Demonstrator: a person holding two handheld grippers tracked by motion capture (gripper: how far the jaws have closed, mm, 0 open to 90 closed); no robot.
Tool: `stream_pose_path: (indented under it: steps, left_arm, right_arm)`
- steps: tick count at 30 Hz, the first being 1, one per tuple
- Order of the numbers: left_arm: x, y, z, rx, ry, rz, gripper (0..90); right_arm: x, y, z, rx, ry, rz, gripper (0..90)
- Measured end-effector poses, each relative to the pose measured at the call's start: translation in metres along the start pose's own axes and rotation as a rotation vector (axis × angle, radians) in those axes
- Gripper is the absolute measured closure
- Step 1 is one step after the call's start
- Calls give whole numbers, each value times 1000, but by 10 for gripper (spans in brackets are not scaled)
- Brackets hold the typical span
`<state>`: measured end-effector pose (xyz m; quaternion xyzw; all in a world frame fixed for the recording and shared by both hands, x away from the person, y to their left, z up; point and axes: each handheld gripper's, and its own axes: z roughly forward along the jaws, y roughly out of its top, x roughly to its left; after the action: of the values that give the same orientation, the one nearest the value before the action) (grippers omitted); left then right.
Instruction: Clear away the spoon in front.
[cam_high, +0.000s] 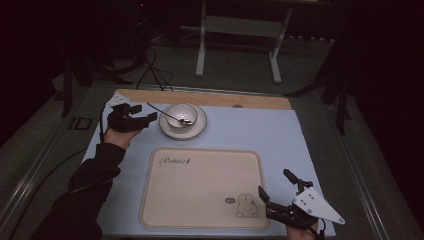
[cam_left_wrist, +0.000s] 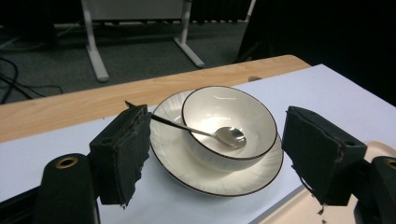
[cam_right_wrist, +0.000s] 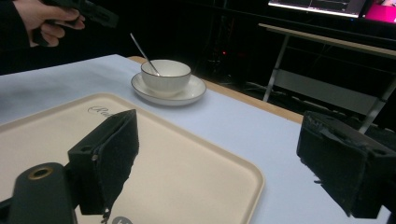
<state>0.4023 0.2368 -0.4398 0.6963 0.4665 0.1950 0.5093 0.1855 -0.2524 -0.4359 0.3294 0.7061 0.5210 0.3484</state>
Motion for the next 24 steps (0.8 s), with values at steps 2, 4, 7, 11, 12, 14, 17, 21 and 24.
stream_pose_path:
  steps: [2, 4, 7, 11, 12, 14, 17, 21, 24]
  left_arm:
    - [3, -3, 5, -1, -1, -22, 241]
    - [4, -4, 7, 1, 3, -28, 241]
    - [9, -9, 17, 15, 19, -59, 249]
    - [14, -12, 25, 23, 40, -101, 267]
    - [14, -12, 27, 27, 44, -107, 283]
    - [15, -12, 30, 33, 64, -119, 301]
    - [15, -12, 35, 35, 79, -133, 321]
    - [16, -11, 41, 34, 108, -155, 374]
    - [18, -11, 45, 34, 132, -166, 407]
  right_arm:
    - [0, 0, 0, 1, 0, -2, 129]
    - [0, 0, 0, 3, 0, -1, 129]
    - [0, 0, 1, 6, 2, -2, 129]
    - [0, -1, 1, 8, 4, 1, 129]
    - [0, -1, 1, 10, 6, 3, 129]
    - [0, -1, 1, 13, 6, 3, 129]
    - [0, -1, 1, 13, 7, 1, 129]
    - [0, -1, 2, 16, 7, 4, 129]
    - [-1, -2, 2, 18, 7, 8, 130]
